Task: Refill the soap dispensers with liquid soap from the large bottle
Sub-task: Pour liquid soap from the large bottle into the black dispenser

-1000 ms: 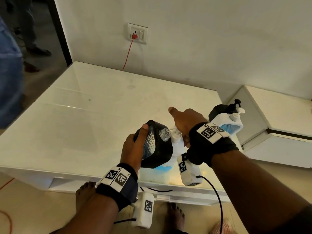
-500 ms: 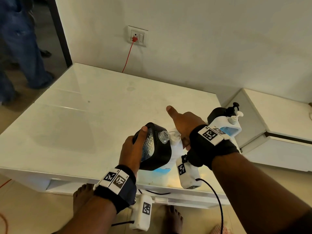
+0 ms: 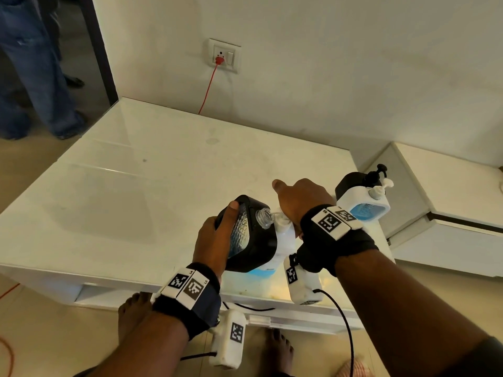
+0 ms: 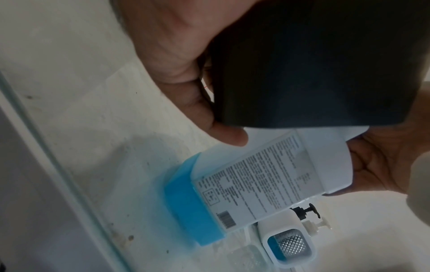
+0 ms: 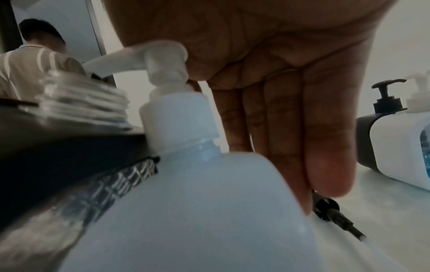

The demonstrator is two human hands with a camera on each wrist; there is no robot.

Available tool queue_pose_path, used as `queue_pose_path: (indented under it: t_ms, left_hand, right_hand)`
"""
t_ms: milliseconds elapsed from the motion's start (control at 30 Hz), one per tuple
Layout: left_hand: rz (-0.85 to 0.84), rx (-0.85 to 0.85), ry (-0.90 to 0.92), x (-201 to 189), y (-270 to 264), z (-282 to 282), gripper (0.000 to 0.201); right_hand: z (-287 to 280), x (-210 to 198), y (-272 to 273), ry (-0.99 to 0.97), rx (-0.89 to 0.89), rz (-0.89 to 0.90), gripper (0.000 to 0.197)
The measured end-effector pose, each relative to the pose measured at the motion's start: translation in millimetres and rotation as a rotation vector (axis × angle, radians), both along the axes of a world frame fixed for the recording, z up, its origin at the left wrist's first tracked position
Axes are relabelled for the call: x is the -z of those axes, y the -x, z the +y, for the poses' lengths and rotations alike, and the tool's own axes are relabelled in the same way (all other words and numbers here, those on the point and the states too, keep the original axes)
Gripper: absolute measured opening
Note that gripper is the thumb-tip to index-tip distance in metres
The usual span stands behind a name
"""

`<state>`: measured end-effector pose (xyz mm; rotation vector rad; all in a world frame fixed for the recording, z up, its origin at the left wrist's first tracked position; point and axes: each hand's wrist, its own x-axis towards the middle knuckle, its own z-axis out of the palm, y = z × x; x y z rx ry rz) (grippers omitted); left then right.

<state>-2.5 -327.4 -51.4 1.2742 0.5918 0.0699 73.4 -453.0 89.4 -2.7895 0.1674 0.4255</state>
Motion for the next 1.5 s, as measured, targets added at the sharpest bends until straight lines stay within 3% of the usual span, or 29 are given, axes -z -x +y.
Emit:
queue_pose_path:
  t_ms: [167, 433, 733, 1000, 1133, 1367, 1500]
  left_hand:
    - [0.004, -0.014, -0.030, -2, 0, 0, 0.115]
    - [0.020, -0.004, 0.015, 4, -1, 0, 0.108]
    - [-0.008, 0.003, 0.013, -1, -1, -1, 0.095]
    - [0.002, 0.001, 0.033, 4, -1, 0, 0.105]
    - [-0.013, 0.012, 0.037, 4, -2, -1, 0.107]
    - [0.000, -0.009, 0.032, -3, 0, -1, 0.095]
    - [-0.008, 0.001, 0.033, -4, 0, -1, 0.093]
  right_hand:
    - [3, -4, -4, -0.088, 0.022, 0.086, 0.057]
    - [0, 1, 0, -0.009, -0.003, -0.042, 0.033]
    - [3, -6, -1, -0.072, -0.005, 0.042, 0.047]
    - [1, -5, 2, -0.035, -0.017, -0.025, 0.029]
    - [0, -1, 3, -0.012, -0.029, -0.054, 0.029]
    - [2, -12, 3, -0.120, 0.010, 0.070, 0.030]
    - [2, -10, 3, -0.107, 0.008, 0.034, 0.028]
